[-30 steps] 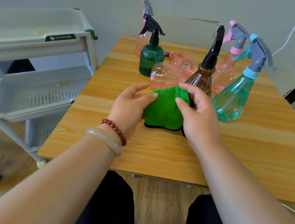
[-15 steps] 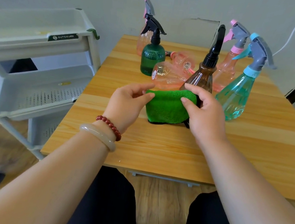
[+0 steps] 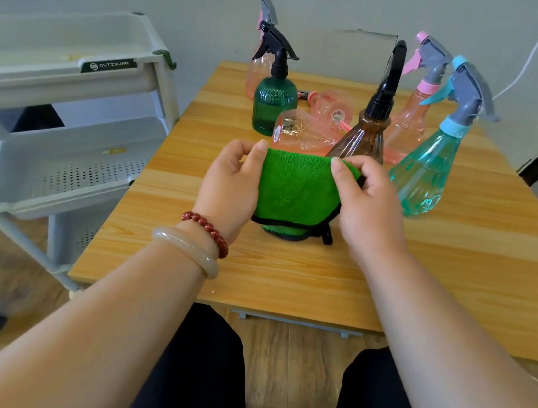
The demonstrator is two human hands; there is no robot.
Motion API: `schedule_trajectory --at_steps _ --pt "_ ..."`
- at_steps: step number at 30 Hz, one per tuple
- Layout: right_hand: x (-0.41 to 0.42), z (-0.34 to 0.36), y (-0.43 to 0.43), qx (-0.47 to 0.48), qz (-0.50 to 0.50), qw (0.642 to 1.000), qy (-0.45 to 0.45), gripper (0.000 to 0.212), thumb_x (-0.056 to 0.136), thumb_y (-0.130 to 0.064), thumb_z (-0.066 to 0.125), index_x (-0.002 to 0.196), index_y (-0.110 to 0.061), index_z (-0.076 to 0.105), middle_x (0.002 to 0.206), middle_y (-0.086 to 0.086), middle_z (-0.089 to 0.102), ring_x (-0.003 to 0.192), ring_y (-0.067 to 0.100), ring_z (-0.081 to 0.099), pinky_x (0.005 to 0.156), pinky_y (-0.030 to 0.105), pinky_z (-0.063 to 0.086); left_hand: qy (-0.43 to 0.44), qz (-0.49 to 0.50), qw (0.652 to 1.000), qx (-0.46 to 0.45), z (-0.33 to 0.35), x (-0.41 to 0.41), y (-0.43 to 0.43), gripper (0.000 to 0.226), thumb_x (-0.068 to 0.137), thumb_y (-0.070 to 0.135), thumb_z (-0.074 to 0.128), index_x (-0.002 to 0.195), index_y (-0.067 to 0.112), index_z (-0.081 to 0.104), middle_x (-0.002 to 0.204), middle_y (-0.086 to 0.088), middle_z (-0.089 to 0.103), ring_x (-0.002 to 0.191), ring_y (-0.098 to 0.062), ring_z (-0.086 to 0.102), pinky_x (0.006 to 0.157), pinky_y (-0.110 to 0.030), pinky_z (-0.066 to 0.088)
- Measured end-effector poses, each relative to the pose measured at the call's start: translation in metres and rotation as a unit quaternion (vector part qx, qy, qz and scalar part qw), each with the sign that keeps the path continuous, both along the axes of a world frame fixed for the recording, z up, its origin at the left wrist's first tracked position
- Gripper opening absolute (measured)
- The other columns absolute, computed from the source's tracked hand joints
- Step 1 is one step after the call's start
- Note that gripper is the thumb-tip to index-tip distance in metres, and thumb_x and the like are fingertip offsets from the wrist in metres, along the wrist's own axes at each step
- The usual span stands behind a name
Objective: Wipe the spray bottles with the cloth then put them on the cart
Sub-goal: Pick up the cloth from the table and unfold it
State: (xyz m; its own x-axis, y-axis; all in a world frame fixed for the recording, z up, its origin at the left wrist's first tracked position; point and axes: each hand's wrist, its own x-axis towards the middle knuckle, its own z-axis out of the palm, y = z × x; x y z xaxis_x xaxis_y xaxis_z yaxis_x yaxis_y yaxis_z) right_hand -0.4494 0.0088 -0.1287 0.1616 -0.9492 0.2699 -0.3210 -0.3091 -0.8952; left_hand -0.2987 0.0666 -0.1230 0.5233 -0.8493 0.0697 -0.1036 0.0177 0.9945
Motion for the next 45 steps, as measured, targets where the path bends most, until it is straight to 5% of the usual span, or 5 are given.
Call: schedule_trajectory --at_steps 7,11,29,40,45 --pt "0.004 -0.002 -0.006 0.184 0.021 0.978 -0.101 0.043 0.069 -0.064 0.075 0.101 -0.038 0.063 0.112 0.000 0.067 0.103 0.023 0.065 0.091 0.049 0.053 0.223 -0.088 0.971 0.008 0.005 -0.003 0.005 0.076 0.095 0.005 0.061 0.155 0.030 0.021 0.104 -0.004 0.075 0.092 -0.020 0.074 0.074 -0.041 0.062" --pt "-0.003 -0.004 -0.012 0.192 0.048 0.972 -0.125 0.047 0.070 -0.007 0.084 0.107 -0.028 0.064 0.104 0.002 0.072 0.093 0.022 0.071 0.087 0.044 0.058 0.272 -0.105 0.956 0.008 -0.001 0.003 0.002 0.085 0.094 -0.003 0.057 0.158 0.024 0.009 0.117 -0.008 0.070 0.095 -0.019 0.073 0.074 -0.036 0.062" --pt "-0.004 0.001 -0.002 -0.022 0.060 0.997 -0.052 0.017 0.090 -0.028 0.069 0.088 -0.040 0.057 0.086 -0.013 0.065 0.086 0.009 0.064 0.081 0.033 0.053 0.352 -0.188 0.915 0.058 -0.002 0.000 -0.002 0.016 0.090 0.001 0.057 0.103 -0.004 0.066 0.093 -0.010 0.075 0.082 -0.015 0.073 0.072 -0.022 0.060" --pt "-0.016 0.009 -0.009 0.261 0.150 0.921 -0.248 0.033 0.093 0.003 0.048 0.097 -0.023 0.067 0.087 0.003 0.072 0.077 0.022 0.068 0.065 0.031 0.047 0.289 -0.219 0.930 0.054 0.000 0.014 0.007 0.027 0.102 0.007 0.044 0.125 0.015 0.057 0.110 -0.011 0.073 0.085 -0.025 0.074 0.069 -0.035 0.063" --pt "-0.020 0.015 -0.004 0.304 0.157 0.876 -0.342 0.044 0.098 -0.026 0.036 0.083 -0.006 0.072 0.085 0.011 0.069 0.082 0.028 0.060 0.072 0.036 0.047 0.392 -0.246 0.885 0.046 0.001 0.021 0.009 0.042 0.101 0.002 0.030 0.101 0.016 0.070 0.098 -0.014 0.074 0.081 -0.028 0.075 0.064 -0.034 0.062"
